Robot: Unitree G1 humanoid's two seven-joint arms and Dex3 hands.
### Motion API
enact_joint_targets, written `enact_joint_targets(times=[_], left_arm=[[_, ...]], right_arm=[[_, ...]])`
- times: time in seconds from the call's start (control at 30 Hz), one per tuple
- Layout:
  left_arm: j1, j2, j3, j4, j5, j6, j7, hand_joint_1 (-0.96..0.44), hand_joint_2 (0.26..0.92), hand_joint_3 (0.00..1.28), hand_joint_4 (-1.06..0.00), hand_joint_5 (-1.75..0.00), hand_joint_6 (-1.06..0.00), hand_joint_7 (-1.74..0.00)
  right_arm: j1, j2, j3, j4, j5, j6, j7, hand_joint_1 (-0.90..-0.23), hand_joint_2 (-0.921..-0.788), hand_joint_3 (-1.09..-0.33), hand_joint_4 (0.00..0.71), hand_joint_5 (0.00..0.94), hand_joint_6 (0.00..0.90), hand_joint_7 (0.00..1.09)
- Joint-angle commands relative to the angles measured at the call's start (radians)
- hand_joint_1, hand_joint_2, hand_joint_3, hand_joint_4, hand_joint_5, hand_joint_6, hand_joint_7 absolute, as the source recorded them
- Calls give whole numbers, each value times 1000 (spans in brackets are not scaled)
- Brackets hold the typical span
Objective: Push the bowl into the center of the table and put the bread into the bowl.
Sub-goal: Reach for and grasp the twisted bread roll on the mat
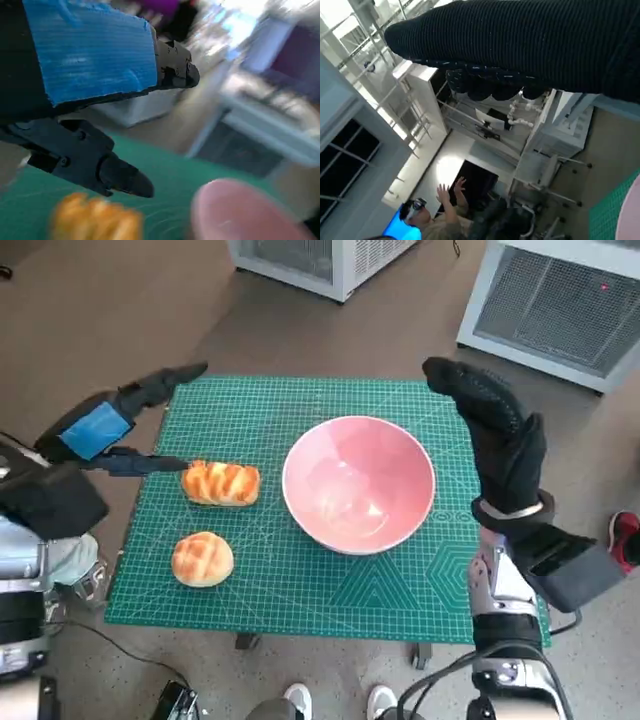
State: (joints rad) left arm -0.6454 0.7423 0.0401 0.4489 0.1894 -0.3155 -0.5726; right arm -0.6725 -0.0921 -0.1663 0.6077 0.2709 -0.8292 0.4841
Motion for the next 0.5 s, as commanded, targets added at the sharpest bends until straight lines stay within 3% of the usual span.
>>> enact_joint_targets(times=[0.03, 0.5], left_arm=[[-43, 21, -59, 17, 64, 27, -6, 90, 792, 11, -162, 0, -259, -45], [-129, -32, -193, 200, 197, 34, 53, 76, 782, 3, -149, 0, -281, -20]], right_arm=[[-3, -6, 1, 30, 6, 1, 3, -766, -921, -737, 252, 0, 150, 463], [-14, -7, 0, 54, 27, -5, 17, -756, -921, -737, 251, 0, 143, 476]])
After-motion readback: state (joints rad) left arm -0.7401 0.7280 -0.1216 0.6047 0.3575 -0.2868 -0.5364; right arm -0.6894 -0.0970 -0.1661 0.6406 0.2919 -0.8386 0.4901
